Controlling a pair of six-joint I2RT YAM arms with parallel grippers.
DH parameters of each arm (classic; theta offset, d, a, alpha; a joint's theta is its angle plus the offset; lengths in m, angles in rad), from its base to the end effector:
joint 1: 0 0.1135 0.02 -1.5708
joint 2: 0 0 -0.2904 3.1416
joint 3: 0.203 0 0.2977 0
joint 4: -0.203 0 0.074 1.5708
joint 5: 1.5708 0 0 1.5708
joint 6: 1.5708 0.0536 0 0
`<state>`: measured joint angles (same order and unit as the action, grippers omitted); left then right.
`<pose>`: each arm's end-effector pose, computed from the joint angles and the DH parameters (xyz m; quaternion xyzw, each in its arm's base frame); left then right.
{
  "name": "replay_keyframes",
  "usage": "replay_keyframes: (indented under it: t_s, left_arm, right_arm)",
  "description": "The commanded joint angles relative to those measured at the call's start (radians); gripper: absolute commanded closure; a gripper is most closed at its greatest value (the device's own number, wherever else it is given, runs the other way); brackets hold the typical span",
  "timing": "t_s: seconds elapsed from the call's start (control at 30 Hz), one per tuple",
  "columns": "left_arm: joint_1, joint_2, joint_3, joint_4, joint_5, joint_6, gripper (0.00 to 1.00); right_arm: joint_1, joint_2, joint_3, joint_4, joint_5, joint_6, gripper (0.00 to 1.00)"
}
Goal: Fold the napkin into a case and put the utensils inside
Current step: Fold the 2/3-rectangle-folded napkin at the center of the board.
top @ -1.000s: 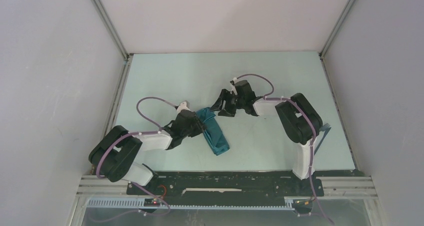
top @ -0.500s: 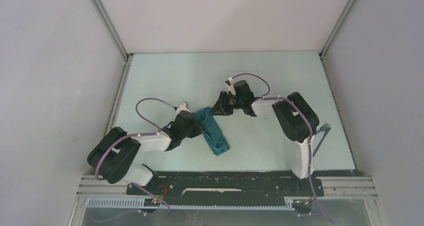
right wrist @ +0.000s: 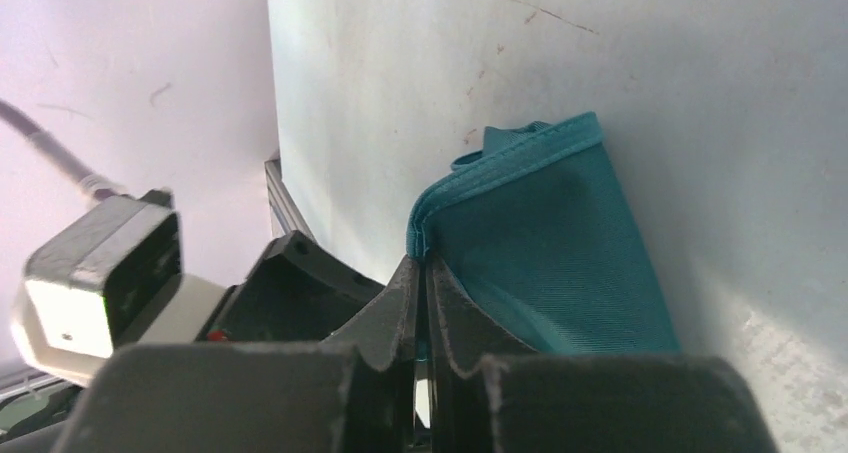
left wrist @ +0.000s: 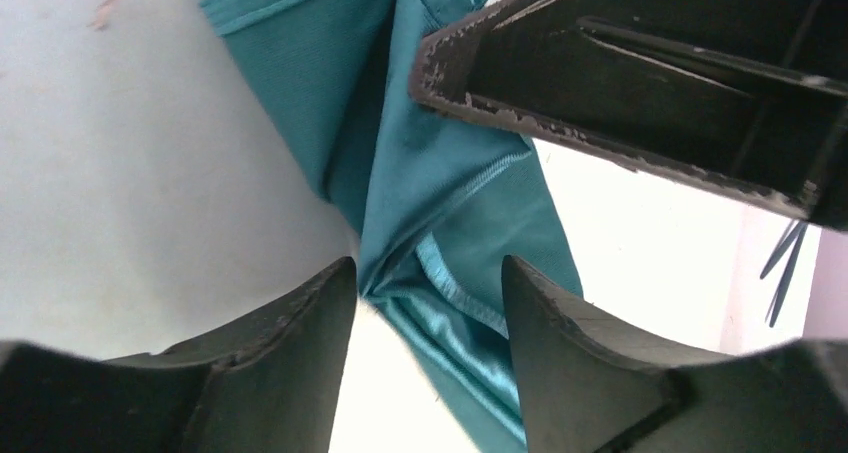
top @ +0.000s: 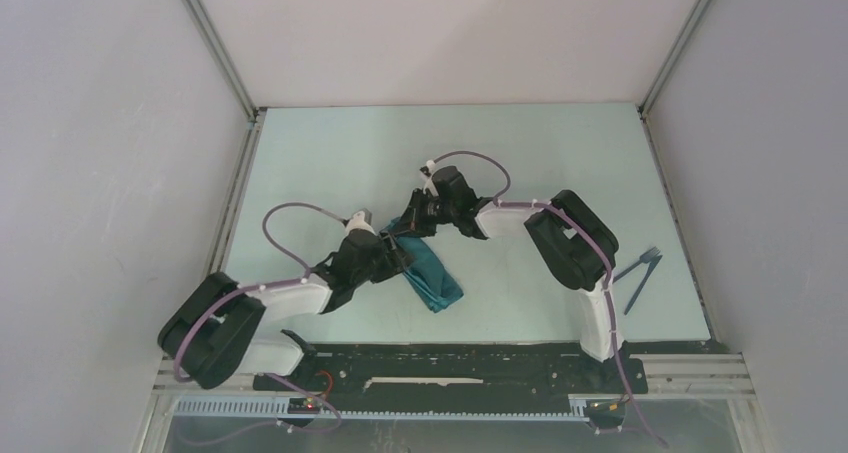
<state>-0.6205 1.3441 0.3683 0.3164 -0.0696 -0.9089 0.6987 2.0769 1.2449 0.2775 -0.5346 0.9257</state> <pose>0.2207 -0.1532 0.1105 -0.1441 0.8859 -0.2820 0.3390 0.3681 0.3449 0.1291 -0.0322 0.8518 0.4993 0.1553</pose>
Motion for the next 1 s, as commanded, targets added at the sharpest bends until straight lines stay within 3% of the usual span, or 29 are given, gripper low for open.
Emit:
replay_keyframes:
  t_s: [0.0, 0.23, 0.57, 0.7, 0.83, 0.97]
  left_arm:
    - [0.043, -0.142, -0.07, -0.191, 0.011, 0.033, 0.32]
    - [0.185, -0.364, -0.096, -0.304, 0.061, 0.006, 0.28]
    - [0.249, -0.146, -0.041, -0.024, 0.266, -0.006, 0.3]
    - [0.25, -0.092, -0.027, 0.01, 0.256, 0.001, 0.36]
    - [0.258, -0.041, 0.009, -0.044, 0.203, -0.007, 0.52]
    - [0.277, -0.01, 0.01, -0.024, 0.19, -0.014, 0.58]
  right_arm:
    - [0.0, 0.021, 0.033, -0.004, 0.054, 0.026, 0.91]
    - [-0.017, 0.058, 0.038, 0.042, -0.001, 0.012, 0.85]
    - [-0.018, 0.074, 0.038, 0.109, -0.061, 0.015, 0.59]
    - [-0.022, 0.082, 0.045, 0.117, -0.087, 0.006, 0.54]
    - [-0.025, 0.072, 0.053, 0.107, -0.122, -0.015, 0.49]
    - [-0.025, 0.025, 0.068, 0.009, -0.12, -0.109, 0.44]
